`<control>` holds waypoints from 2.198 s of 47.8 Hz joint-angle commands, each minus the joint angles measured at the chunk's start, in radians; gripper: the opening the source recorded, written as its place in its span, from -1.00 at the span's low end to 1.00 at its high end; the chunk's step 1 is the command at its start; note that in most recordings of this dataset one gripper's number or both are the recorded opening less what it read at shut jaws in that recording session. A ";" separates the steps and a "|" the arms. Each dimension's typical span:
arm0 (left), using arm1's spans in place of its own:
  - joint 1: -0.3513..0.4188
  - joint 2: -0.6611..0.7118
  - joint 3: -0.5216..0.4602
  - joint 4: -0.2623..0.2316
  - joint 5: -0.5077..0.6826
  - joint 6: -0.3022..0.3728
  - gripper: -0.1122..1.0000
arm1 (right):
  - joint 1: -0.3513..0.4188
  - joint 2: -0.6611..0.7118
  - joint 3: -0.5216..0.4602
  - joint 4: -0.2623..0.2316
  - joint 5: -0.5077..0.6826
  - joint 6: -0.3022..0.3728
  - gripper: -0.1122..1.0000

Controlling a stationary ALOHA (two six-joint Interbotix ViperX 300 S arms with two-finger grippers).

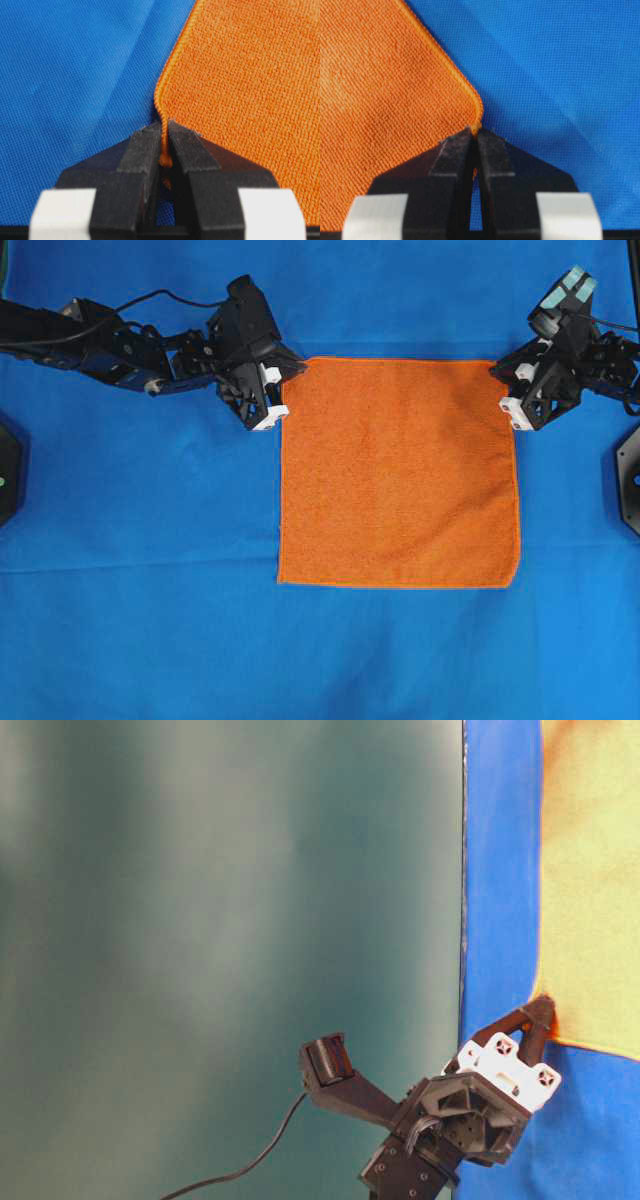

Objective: Fold the orange towel.
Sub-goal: 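Move both grippers to the towel's top corners and pinch them, then pull both top corners down toward the bottom edge, folding in half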

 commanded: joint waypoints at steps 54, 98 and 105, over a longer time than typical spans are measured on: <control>-0.239 -0.311 0.018 0.000 0.241 0.005 -0.78 | 0.345 -0.630 -0.021 0.087 0.523 0.100 -0.79; -0.538 -0.166 -0.020 -0.002 0.259 -0.018 -0.78 | 0.864 -0.232 -0.044 0.087 0.353 0.399 -0.79; -0.537 -0.150 -0.021 -0.002 0.241 -0.017 -0.78 | 0.867 -0.202 -0.058 0.089 0.351 0.403 -0.79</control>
